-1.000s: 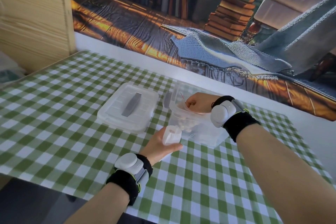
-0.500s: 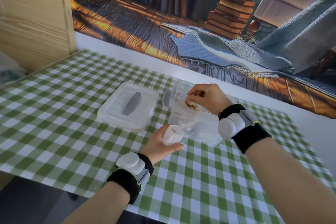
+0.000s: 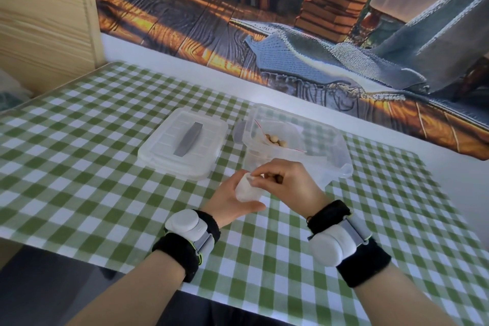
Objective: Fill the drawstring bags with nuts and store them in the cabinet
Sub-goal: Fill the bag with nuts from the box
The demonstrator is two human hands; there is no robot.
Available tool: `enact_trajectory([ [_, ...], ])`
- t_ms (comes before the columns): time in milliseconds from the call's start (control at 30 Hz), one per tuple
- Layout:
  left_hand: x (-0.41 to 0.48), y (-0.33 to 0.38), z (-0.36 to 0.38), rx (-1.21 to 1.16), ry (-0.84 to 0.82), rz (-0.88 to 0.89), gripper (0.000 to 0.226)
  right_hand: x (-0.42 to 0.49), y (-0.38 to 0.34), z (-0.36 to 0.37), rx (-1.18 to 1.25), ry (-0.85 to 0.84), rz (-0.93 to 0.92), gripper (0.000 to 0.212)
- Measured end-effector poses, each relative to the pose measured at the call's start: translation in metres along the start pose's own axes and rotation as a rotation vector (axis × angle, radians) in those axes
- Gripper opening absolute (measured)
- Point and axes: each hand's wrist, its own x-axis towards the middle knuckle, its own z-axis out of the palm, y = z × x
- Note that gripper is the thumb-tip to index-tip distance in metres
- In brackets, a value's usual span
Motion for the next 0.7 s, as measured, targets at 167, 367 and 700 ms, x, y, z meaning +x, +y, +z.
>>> enact_trajectory([
  [167, -0.004, 0.001, 0.001, 0.03, 0.0, 0.018, 0.046, -0.004, -0.003, 0.002, -0.025, 0.03, -0.03, 0.018],
  [367, -0.008, -0.001, 0.01, 0.021, -0.07, -0.001, 0.035, -0.004, -0.006, 0.0, 0.279, 0.117, 0.226, 0.004],
  [700, -0.009, 0.0, 0.023, -0.106, 0.054, -0.017, 0.033, -0.009, -0.007, -0.011, 1.059, 0.109, 0.764, 0.026],
])
